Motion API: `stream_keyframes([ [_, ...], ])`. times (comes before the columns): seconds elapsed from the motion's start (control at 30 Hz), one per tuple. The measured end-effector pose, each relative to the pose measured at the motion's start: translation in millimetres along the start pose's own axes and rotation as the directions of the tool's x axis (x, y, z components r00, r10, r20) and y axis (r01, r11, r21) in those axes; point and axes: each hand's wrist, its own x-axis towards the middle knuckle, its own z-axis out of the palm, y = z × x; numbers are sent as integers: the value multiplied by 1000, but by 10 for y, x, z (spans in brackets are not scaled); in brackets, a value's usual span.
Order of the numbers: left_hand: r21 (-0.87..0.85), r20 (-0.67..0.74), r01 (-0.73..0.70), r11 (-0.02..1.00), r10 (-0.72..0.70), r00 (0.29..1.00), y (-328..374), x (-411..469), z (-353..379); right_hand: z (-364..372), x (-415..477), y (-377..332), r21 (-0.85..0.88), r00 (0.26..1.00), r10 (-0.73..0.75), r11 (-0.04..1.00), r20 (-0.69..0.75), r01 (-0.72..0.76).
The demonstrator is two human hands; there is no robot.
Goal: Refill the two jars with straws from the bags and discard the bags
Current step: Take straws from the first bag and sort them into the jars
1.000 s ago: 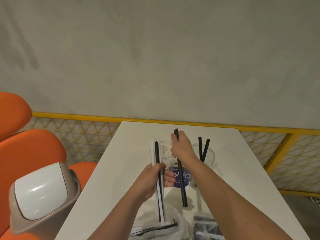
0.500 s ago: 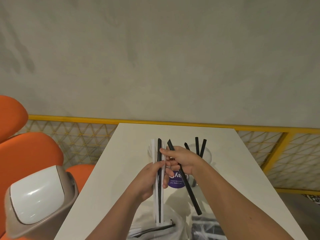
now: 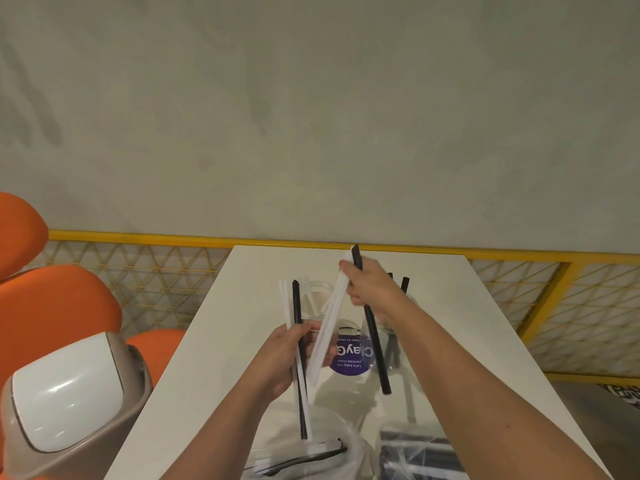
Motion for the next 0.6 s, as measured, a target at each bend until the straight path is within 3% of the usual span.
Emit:
stream_keyframes([
  [0.1, -45, -101, -11, 999, 7, 995, 18, 73, -127, -66, 113, -203, -5, 969, -168, 986, -179, 170],
  [0.23, -81, -197, -51, 995, 34, 980, 8, 150, -288, -97, 197, -363, -223, 787, -484, 875, -384, 429],
  [0.3, -87, -205, -58, 995, 39, 978, 5, 156, -324, -40, 203, -358, -295, 696, -587, 810, -414, 507],
  [0.37, -87, -197, -61, 994, 43, 979, 0, 161, -334, 62, 210, -275, -361, 658, -646, 763, -387, 536],
  [0.47, -90, -182, -70, 993, 53, 982, 1, 159, -320, 211, 243, -33, -434, 686, -663, 735, -298, 522],
  [0.6, -83, -162, -78, 994, 63, 985, 8, 154, -310, 324, 310, 278, -516, 797, -567, 756, -208, 403],
])
